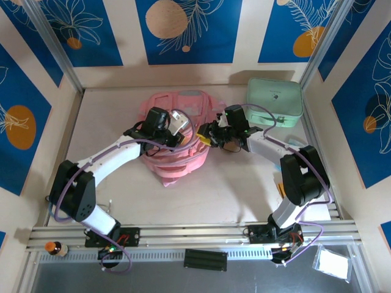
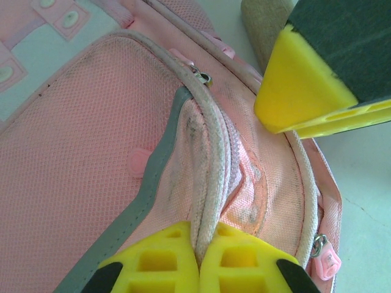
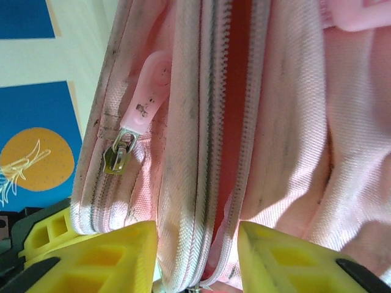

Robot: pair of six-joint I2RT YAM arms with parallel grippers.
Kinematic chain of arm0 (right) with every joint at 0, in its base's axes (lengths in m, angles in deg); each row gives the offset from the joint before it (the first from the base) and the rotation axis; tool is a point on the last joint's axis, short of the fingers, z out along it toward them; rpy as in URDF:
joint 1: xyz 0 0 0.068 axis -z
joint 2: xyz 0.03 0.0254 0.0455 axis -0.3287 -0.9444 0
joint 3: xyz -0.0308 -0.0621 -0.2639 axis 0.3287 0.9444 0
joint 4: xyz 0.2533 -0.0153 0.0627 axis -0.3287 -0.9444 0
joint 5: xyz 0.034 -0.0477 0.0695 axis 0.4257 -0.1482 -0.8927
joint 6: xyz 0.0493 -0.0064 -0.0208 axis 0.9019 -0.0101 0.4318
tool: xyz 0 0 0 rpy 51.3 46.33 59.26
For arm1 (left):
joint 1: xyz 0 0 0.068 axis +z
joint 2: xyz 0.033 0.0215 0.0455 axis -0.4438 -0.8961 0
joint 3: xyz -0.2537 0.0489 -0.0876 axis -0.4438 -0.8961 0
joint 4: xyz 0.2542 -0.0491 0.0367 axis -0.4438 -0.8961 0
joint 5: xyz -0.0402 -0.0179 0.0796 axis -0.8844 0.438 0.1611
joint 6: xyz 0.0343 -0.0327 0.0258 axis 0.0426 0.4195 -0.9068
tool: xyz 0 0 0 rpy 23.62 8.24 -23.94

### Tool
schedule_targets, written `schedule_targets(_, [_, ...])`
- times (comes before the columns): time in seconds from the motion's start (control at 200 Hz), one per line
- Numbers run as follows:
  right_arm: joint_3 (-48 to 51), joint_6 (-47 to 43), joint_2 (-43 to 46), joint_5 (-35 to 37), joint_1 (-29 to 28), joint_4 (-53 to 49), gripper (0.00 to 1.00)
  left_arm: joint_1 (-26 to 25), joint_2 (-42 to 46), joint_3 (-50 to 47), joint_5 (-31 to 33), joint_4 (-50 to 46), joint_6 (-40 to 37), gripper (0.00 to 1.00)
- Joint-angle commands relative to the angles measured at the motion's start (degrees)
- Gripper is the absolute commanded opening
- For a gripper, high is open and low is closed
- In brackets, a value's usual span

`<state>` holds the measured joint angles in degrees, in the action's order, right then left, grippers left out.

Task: Pack the student bag
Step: Unzip the student bag at the center of the table.

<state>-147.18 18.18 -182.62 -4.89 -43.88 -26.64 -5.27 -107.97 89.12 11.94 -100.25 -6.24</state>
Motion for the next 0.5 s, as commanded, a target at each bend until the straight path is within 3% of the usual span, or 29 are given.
schedule_targets(0.0, [1.34,-1.03,3.37,2.43,0.41,-2.18,0.43,0.33,2.93,-0.20,-0.29,1.21,1.79,0.00])
schedule_targets(0.495, [-1.50,-0.01,-1.48,-2.35,-0.01,0.54,0.37,0.37,3.35,-0.29,-1.08,1.45,1.72,0.00])
